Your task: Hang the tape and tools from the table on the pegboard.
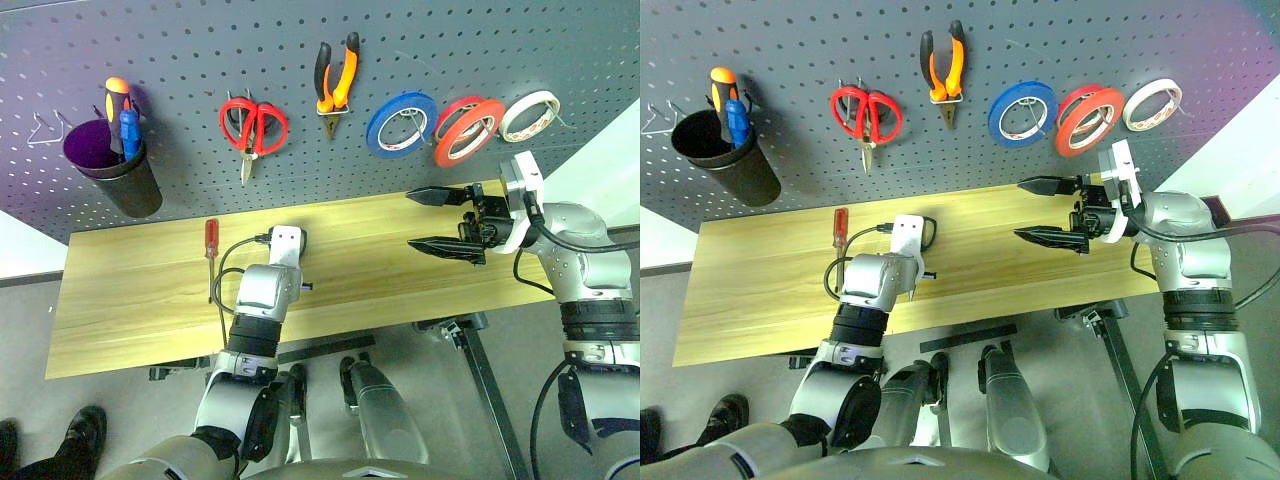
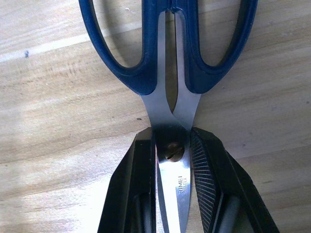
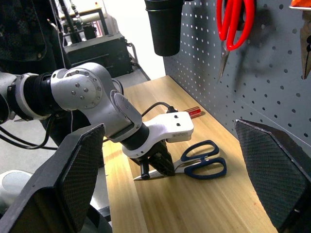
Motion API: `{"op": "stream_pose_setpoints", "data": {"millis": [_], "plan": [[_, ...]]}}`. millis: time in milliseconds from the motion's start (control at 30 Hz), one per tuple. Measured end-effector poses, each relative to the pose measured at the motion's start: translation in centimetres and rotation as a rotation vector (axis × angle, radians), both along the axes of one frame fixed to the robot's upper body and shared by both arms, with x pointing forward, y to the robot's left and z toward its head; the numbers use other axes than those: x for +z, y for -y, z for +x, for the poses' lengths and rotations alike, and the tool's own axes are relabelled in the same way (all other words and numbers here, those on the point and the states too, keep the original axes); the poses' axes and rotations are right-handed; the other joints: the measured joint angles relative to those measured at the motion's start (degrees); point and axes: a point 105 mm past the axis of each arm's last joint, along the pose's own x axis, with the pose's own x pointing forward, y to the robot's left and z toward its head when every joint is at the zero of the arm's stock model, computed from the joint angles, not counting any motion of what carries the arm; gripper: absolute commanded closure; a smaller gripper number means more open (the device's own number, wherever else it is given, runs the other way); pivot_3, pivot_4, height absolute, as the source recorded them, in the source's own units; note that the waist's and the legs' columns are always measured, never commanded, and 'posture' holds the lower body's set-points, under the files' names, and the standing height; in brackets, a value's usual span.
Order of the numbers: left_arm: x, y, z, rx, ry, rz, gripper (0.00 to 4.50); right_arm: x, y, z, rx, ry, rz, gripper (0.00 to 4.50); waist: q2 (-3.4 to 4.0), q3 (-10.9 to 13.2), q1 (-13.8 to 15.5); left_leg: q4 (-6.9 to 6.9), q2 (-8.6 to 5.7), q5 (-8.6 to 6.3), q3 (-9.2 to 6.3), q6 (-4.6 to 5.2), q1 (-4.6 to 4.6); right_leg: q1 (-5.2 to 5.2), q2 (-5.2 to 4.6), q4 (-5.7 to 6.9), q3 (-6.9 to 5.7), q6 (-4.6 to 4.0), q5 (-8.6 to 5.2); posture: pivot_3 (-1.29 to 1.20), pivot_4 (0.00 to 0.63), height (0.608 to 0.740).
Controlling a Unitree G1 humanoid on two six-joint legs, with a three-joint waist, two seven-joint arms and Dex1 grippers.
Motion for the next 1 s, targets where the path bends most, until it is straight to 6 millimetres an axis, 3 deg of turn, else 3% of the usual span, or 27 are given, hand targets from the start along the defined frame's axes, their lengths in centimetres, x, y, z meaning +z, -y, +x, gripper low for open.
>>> {"op": "stream_pose_setpoints", "data": {"millis": [400, 700, 867, 1000], "plan": [[0.2, -0.5, -0.1, 0.013, 0.046, 0.058, 3.82, 0.0, 0.0, 0.0, -0.001, 0.003, 0.003, 0.0, 0.0, 0.0, 0.0, -0.02, 0.02, 0.0, 0.01, 0.0, 0.0, -0.01, 0.0, 0.0, 0.0, -0.01, 0.0, -0.27, 0.359, 0.729], [-0.1, -2.7, -1.5, 0.02, 0.12, 0.01, 3.82, 0.0, 0.0, 0.0, 0.024, -0.031, 0.052, 0.0, 0.05, 0.1, 0.3, -0.05, 0.02, -0.01, 0.02, 0.03, -0.13, -0.11, -0.02, -0.08, 0.01, -0.03, 0.01, -0.25, 0.349, 0.729], [1.3, -3.9, -1.8, -0.003, 0.21, 0.091, 3.82, 0.0, 0.3, -0.2, 0.064, -0.073, 0.104, 0.0, 0.05, 0.1, 0.6, -0.04, 0.01, -0.06, 0.03, 0.12, -0.23, -0.13, -0.05, -0.18, 0.0, -0.02, 0.02, -0.23, 0.339, 0.729], [2.0, -3.3, -2.0, -0.035, 0.255, 0.087, 3.82, -0.3, 0.4, -0.2, 0.073, -0.089, 0.117, 0.0, 0.05, 0.1, 0.5, -0.03, 0.01, -0.1, 0.04, 0.19, -0.26, -0.13, -0.05, -0.26, 0.0, 0.01, 0.04, -0.23, 0.332, 0.729]]}}
